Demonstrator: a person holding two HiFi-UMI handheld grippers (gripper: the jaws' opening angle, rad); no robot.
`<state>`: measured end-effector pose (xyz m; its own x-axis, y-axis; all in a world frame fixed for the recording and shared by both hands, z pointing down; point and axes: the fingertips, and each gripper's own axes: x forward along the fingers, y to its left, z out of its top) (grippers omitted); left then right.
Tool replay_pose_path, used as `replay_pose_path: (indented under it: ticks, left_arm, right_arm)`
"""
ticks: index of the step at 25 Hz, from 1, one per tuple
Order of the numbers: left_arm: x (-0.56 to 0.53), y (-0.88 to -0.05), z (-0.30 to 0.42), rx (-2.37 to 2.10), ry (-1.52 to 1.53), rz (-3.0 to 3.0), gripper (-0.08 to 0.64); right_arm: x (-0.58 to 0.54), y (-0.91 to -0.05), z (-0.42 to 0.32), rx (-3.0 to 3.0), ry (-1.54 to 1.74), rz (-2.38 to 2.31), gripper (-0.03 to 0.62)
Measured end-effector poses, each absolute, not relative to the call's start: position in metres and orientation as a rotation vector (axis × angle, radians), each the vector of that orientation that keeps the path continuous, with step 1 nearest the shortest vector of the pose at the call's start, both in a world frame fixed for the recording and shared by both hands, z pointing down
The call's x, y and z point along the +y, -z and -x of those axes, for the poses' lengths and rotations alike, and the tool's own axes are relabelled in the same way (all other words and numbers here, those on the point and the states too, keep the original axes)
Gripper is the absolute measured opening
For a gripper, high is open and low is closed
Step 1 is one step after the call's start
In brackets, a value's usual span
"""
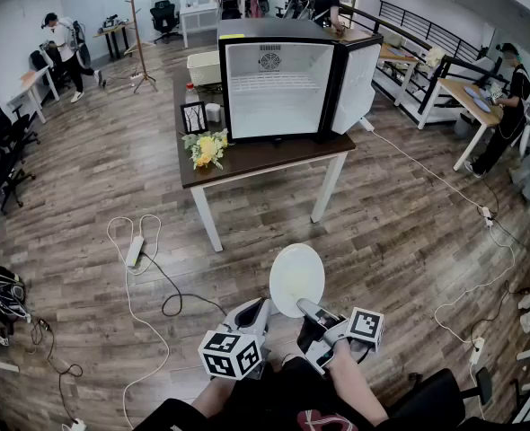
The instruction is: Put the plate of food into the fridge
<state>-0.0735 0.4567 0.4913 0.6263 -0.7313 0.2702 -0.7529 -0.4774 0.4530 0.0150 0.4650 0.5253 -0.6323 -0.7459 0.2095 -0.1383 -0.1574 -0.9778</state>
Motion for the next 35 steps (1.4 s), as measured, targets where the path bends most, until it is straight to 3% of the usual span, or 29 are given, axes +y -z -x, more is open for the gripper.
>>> replay_pose_path:
  ticks: [17,35]
  left_arm:
    - [0.426,-0.500,0.077,-1.156,-0.043,-2.302,0.005]
    - [0.278,-0.492,0.037,-1.338,-0.049,-2.240,0.005]
  right_arm:
    - [0.426,-0.532,-0.007,1.743,1.808,0.984,0.052]
    - [0.259,-0.537,-0.037,1.819,1.927,0.834,0.052]
